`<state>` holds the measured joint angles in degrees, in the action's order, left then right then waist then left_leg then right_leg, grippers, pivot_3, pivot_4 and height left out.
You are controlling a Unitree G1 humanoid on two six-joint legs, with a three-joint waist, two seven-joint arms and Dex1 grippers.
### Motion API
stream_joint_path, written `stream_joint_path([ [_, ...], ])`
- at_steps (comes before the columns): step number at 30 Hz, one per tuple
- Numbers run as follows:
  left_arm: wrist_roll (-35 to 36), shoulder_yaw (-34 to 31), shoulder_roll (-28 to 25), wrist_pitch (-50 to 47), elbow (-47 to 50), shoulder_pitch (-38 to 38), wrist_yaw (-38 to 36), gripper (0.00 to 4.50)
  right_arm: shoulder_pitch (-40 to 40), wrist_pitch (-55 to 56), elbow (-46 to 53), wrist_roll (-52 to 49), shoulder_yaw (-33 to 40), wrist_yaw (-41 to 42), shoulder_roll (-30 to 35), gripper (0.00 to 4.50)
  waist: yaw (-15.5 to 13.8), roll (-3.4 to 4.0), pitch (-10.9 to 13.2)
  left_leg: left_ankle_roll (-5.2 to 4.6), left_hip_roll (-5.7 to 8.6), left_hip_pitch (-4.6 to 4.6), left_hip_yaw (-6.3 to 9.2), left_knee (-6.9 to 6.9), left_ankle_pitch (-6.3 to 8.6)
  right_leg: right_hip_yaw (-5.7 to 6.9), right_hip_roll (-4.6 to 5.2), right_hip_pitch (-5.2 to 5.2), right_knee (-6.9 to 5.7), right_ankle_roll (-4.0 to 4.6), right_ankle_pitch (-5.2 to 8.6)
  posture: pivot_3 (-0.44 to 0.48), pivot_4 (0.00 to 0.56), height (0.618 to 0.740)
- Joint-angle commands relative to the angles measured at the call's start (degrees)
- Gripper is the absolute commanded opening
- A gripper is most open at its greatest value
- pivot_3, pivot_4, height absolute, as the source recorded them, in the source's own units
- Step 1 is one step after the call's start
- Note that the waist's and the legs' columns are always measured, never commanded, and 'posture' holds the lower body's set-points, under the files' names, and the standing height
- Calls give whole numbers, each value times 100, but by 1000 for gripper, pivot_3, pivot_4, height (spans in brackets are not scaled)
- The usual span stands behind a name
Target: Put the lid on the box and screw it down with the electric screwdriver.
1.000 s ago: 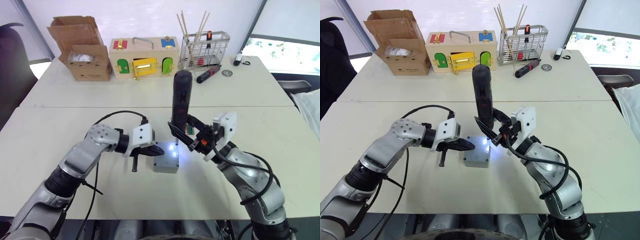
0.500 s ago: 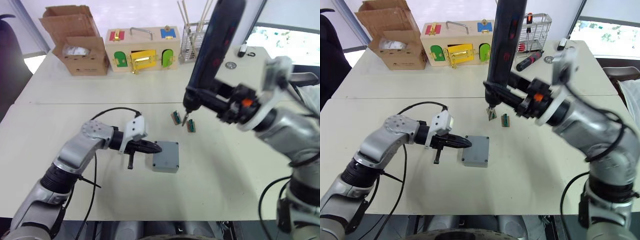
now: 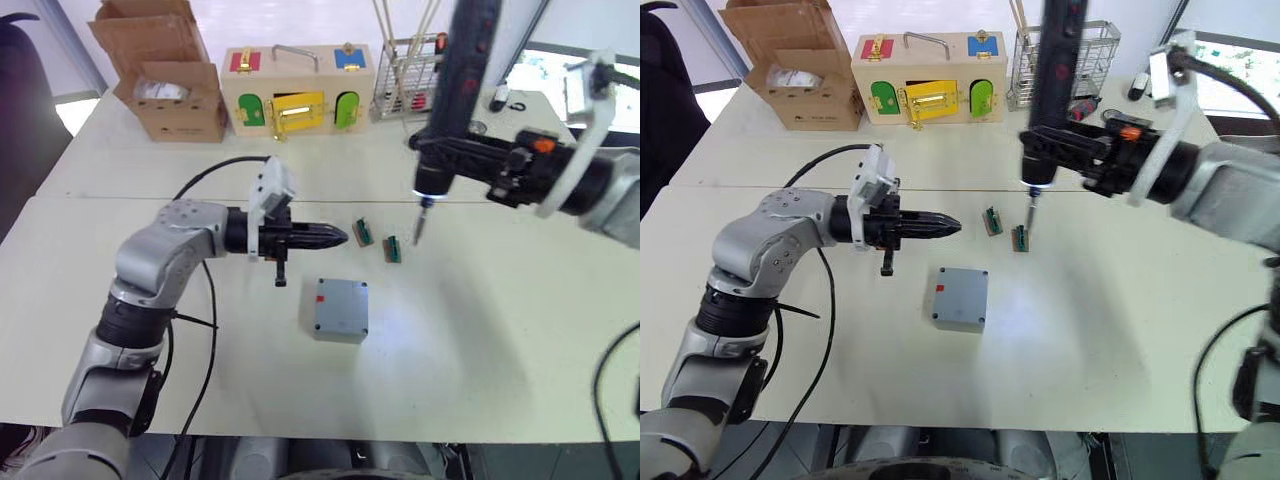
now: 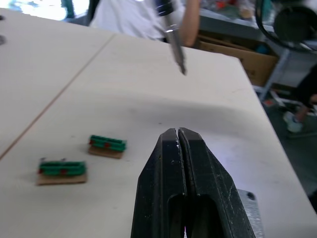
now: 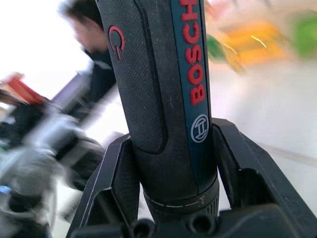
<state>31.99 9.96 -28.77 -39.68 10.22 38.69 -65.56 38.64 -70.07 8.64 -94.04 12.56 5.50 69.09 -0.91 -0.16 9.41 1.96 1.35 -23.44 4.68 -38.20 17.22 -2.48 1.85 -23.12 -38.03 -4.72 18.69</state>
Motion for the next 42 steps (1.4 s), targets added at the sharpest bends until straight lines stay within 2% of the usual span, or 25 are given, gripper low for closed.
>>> stream_joint_path([
  [1,40,172,128,162,175,37,-122,0,-73,-755,-224,900,-401,724,738,1914,16,0,2,-3,0,-1,-3,0,1,-2,0,-1,0,0,0,0,150,740],
  [5,-686,867,-198,882,359,-197,-493,0,-283,-1318,-651,1614,-759,1508,1104,1914,85,20,10,-10,-7,9,-18,1,5,-21,-11,-8,-12,1,0,0,150,740],
  [9,-916,1050,-353,1137,500,-290,-567,0,-281,-1613,-1267,2516,-1191,1918,1042,1914,125,35,18,-12,-11,10,-22,1,6,-26,-17,-16,-23,1,0,0,150,740],
  [17,-983,998,-395,1043,783,-616,-223,0,333,-1882,-2041,4041,-2455,3063,625,1914,153,39,19,-12,-10,7,-25,1,7,-28,-16,-23,-23,0,0,0,150,740],
  [24,-926,813,-387,740,980,-909,266,0,739,-1337,-2555,5319,-3315,3917,290,1914,135,39,19,-12,-8,6,-27,-3,7,-30,-13,-26,-30,0,0,0,150,740],
  [26,-940,766,-391,636,974,-1008,406,0,779,-1203,-2598,5598,-3450,4102,236,2801,133,39,19,-12,-7,6,-27,-3,7,-29,-13,-27,-30,0,0,0,150,740],
  [29,-875,669,-451,513,1029,-1153,490,0,820,-1076,-2706,5941,-3495,4279,136,3741,140,39,19,-11,-7,6,-27,-5,6,-29,-13,-27,-31,0,-1,0,150,740],
  [32,-787,537,-506,400,1054,-1181,540,0,801,-994,-2735,6152,-3415,4451,73,4435,141,38,19,-11,-7,6,-25,-5,6,-28,-13,-27,-34,0,-1,0,150,740],
  [34,-721,381,-559,344,999,-1155,579,0,785,-873,-2738,6288,-3260,4493,68,4473,142,38,19,-11,-8,6,-24,-8,6,-27,-13,-26,-35,0,-1,0,150,740],
  [37,-688,119,-667,323,847,-1112,641,0,665,-127,-2534,6743,-3131,4474,188,4473,142,38,19,-10,-6,6,-25,-9,6,-28,-12,-27,-39,0,-1,0,150,740],
  [39,-960,-3,-862,485,536,-1066,745,0,521,479,-1661,6868,-2871,4593,433,4473,134,41,19,-10,-6,6,-24,-9,6,-26,-12,-28,-40,0,-1,0,150,740],
  [42,-1130,-30,-1095,628,239,-1073,701,0,248,574,-609,6517,-2022,4516,256,4473,180,45,17,-9,-8,6,-27,-7,5,-29,-16,-38,-52,-1,-1,0,150,740],
])
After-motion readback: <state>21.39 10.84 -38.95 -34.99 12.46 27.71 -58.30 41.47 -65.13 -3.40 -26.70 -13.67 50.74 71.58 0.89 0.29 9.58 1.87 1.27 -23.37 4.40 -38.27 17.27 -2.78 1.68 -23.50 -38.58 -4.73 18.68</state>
